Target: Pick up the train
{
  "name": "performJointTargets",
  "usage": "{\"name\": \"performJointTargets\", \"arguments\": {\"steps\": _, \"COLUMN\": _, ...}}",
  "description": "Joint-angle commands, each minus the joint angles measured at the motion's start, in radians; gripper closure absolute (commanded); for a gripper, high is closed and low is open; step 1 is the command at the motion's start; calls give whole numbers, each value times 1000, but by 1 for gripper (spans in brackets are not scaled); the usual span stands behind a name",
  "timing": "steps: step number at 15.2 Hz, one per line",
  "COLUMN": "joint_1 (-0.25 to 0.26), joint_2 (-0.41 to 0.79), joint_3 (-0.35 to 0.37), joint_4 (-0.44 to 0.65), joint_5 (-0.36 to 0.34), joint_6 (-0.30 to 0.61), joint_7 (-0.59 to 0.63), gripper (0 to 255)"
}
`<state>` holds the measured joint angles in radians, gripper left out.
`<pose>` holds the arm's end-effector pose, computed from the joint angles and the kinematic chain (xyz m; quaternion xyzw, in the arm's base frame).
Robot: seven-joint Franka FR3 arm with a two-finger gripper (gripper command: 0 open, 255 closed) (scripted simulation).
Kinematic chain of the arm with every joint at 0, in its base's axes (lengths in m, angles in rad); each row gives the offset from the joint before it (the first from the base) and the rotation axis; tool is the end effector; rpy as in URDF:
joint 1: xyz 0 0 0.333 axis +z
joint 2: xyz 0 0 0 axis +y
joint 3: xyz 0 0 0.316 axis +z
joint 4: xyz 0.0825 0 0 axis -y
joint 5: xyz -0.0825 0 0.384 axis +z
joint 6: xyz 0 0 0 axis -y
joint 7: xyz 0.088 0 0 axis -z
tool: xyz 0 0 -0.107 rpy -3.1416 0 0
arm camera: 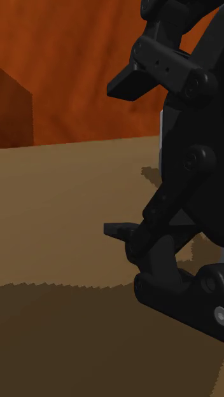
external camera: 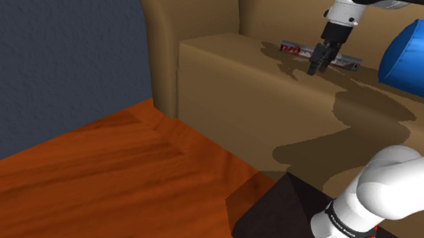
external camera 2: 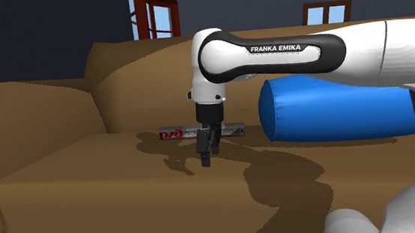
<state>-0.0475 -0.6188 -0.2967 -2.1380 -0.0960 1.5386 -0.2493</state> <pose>0.3269 -0.1612 0.6222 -0.9991 0.0226 -0.0091 0.0361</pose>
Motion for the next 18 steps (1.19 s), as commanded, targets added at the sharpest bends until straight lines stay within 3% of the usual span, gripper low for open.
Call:
{"name": "performJointTargets", "arguments": {"steps": 1, "joint_1": 1, "joint_2": 47, "joint_3": -42, "joint_4": 50, "joint_5": -18, "joint_6": -2, "joint_7": -64, "gripper": 0}}
{"name": "performJointTargets", "arguments": {"steps": 10, "joint_1": 18, "joint_2": 332, "joint_3": -239, "joint_4": 353, "joint_5": -17, "joint_6": -21, "joint_7": -365, "gripper": 0}}
{"name": "performJointTargets", "arguments": {"steps": 15, "joint_1": 1, "joint_2": 553, "joint_3": -354, "joint_4": 584, "joint_5": 68, "joint_6": -56, "joint_7": -560, "gripper": 0}}
{"name": "performJointTargets", "arguments": {"steps": 18, "joint_1": -50, "joint_2": 717, "joint_3": -411, "joint_4": 759, "joint_5": 160, "joint_6": -101, "joint_7": -687, "gripper": 0}}
